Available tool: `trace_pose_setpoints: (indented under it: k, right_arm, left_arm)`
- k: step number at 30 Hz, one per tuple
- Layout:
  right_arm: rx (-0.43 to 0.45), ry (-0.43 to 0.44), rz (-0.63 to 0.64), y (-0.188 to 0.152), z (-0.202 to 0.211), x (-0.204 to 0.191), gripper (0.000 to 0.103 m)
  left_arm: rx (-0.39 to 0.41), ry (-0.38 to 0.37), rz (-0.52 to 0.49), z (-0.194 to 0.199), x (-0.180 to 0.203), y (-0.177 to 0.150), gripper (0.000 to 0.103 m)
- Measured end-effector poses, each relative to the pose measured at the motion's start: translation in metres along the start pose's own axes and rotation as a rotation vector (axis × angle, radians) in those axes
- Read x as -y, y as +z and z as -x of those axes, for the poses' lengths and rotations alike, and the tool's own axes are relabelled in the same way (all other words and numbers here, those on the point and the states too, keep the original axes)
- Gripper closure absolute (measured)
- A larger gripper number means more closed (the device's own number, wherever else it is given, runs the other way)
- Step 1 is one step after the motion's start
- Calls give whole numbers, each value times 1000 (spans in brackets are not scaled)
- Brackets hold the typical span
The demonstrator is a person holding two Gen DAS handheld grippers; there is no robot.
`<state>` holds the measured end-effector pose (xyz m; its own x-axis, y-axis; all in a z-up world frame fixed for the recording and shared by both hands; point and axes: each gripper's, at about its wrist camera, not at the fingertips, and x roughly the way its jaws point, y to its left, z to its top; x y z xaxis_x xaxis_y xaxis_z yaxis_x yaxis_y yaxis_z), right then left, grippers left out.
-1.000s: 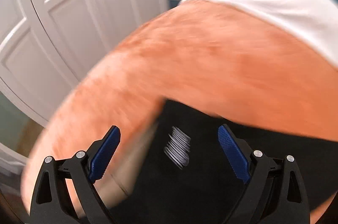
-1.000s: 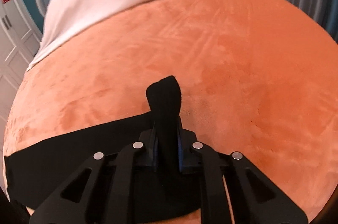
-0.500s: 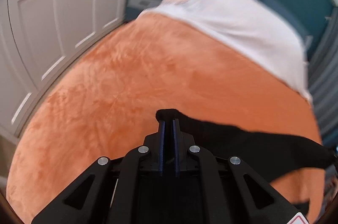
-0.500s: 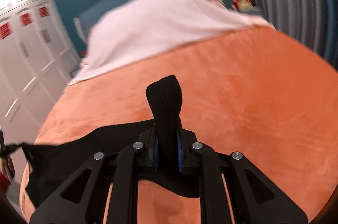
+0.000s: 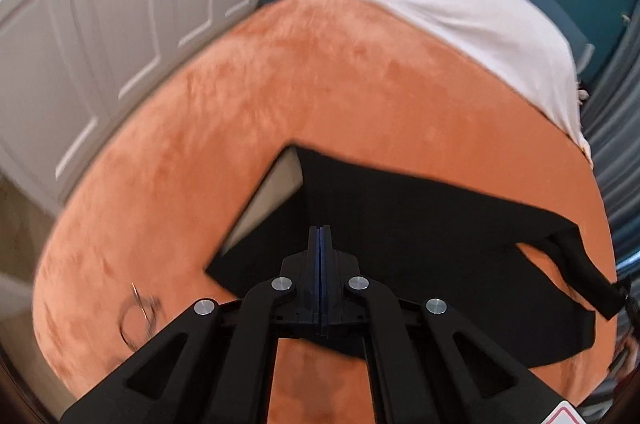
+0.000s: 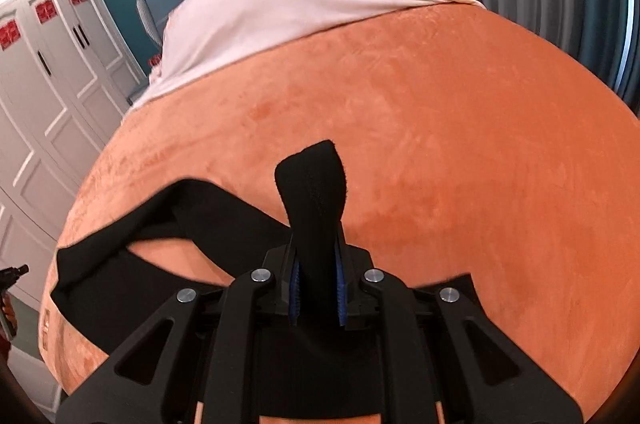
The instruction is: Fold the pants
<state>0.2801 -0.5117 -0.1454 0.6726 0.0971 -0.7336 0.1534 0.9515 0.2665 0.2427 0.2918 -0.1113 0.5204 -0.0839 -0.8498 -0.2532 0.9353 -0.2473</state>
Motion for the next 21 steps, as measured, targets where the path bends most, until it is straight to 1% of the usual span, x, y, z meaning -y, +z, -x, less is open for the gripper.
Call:
trace_pose_setpoints:
  k: [1, 2, 3, 5, 6, 8, 10, 12, 13, 14, 15, 16, 17, 18, 19, 20, 21]
  right_arm:
    - [0, 2, -3, -2, -1, -2, 91]
    - [4, 0, -4, -1, -1, -4, 91]
    - [7, -3, -7, 1, -2, -7, 91]
    - [15, -7, -8, 1, -1, -12, 91]
    - [16, -8, -9, 0, 0, -14, 91]
    - [25, -9, -14, 5, 1, -18, 91]
    - [29, -12, -19, 6, 0, -19, 91]
    - [23, -25, -22, 7, -3, -21, 90]
    - [18, -27, -23, 9, -4, -21, 90]
    - [19, -32, -19, 10, -3, -22, 90]
    - [27, -36, -11, 12, -1, -23, 90]
    - [38, -34, -1, 14, 3, -26, 90]
    - [60, -28, 14, 16, 11, -27, 90]
    - [73, -25, 24, 15, 15, -27, 90]
    - [80, -26, 38, 14, 19, -26, 90]
    - [77, -37, 52, 11, 20, -23, 89]
    - [64, -55, 60, 7, 17, -19, 88]
  left_arm:
    - [-48, -33, 32, -6, -2, -6, 91]
    - [-105, -44, 81, -17, -4, -11, 68]
    - [-136, -36, 120, -22, -6, -19, 49]
    - [-176, -25, 228, -43, -9, -24, 49]
    - [-191, -32, 262, -50, -10, -24, 49]
    - [-243, -54, 362, -75, -13, -22, 49]
    - [-275, -81, 415, -95, -12, -19, 49]
    - [-308, -37, 424, -112, -9, -16, 52]
    - [-331, -12, 412, -119, -7, -12, 60]
    - [-338, 1, 400, -120, -7, -8, 81]
    - [-331, -21, 399, -115, -8, -2, 82]
    - [-270, -96, 411, -97, -12, 8, 82]
    - [-217, -155, 405, -77, -16, 17, 82]
    - [-171, -198, 378, -57, -19, 25, 82]
    - [-143, -216, 352, -42, -22, 29, 82]
    - [-122, -213, 316, -27, -25, 33, 86]
    - [-113, -183, 286, -19, -28, 33, 102]
